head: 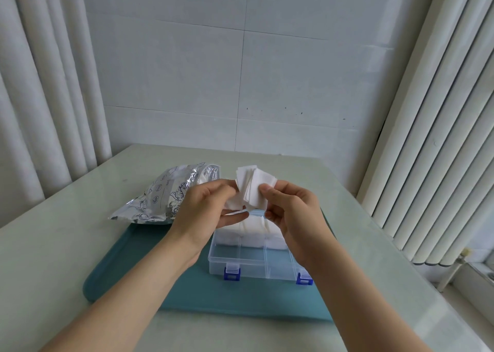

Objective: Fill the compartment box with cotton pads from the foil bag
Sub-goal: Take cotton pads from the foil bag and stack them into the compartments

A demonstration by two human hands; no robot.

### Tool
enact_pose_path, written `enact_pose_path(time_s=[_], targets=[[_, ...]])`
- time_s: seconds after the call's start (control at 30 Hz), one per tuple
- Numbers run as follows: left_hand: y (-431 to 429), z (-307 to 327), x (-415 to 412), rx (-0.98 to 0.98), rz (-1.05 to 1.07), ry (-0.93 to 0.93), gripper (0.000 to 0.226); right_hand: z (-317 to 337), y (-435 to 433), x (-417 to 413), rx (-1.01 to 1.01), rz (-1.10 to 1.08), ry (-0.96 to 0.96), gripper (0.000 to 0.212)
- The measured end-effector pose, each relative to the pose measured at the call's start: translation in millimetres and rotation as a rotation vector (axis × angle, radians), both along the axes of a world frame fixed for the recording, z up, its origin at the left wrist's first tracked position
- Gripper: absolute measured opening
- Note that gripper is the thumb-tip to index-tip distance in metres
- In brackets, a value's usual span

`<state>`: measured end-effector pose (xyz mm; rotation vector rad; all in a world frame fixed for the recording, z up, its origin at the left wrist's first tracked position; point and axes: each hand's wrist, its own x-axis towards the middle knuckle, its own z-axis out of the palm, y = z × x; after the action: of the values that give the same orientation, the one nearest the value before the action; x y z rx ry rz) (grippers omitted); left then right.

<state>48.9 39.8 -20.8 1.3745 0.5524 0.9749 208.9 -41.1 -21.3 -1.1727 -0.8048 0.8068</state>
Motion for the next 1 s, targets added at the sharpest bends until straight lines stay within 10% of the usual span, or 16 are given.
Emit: enact_pose_path(time_s=[1.0], targets=[[0.3, -0.6, -4.8, 0.252, -0.073, 0.131, 0.030, 0.9, -2.6, -0.8, 0.139, -0.016, -0.259, 0.016]])
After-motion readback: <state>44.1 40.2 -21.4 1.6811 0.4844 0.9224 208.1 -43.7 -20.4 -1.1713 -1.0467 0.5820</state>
